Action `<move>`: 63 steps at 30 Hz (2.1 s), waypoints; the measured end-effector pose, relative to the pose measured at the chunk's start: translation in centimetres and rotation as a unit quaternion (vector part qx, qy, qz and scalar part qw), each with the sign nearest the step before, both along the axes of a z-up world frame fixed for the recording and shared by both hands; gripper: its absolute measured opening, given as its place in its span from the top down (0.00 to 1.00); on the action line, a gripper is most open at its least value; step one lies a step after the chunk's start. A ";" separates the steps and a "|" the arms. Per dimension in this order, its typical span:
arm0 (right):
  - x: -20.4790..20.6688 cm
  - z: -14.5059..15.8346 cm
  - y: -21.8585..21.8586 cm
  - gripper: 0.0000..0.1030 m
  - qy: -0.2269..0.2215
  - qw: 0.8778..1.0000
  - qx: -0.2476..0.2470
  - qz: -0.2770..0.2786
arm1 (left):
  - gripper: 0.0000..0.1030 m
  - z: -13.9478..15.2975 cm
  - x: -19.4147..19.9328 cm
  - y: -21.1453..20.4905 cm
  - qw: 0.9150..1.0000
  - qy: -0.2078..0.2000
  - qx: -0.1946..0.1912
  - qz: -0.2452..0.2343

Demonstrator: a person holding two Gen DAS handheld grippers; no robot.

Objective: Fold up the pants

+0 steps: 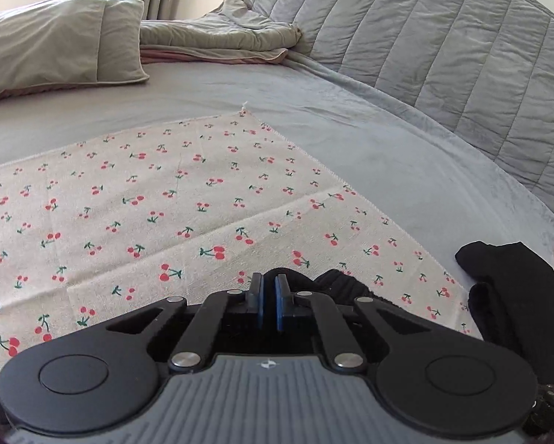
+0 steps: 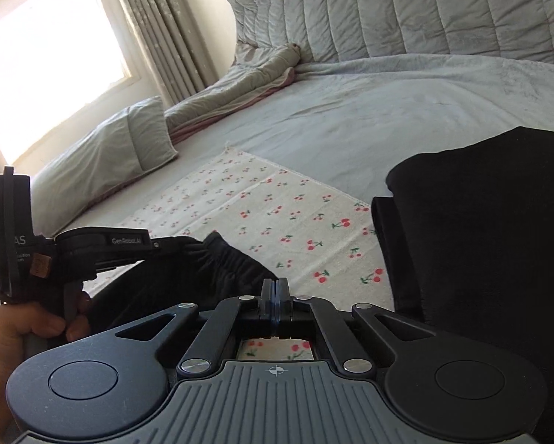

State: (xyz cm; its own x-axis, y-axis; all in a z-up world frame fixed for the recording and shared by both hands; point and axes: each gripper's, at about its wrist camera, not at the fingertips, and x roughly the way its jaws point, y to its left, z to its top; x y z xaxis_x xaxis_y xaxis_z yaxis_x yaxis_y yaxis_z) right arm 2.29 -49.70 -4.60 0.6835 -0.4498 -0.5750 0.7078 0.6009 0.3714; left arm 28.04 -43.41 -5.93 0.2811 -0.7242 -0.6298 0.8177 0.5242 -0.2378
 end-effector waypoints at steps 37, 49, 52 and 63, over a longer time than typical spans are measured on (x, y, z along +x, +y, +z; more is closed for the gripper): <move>1.0 -1.0 2.6 0.30 0.020 0.991 0.055 0.122 | 0.10 3.3 -15.5 26.5 0.971 -0.204 0.108 0.058; 1.6 0.9 2.8 0.97 -0.042 0.994 0.034 0.093 | 0.81 4.1 -11.3 27.6 0.984 -0.149 0.080 0.059; 2.1 0.9 2.4 0.97 0.002 0.996 0.026 0.082 | 0.59 5.1 -10.8 28.5 0.987 -0.141 0.072 0.033; 2.9 -1.1 2.4 0.75 0.060 0.994 0.032 0.083 | 0.27 3.0 -0.6 32.4 0.953 -0.192 0.196 0.132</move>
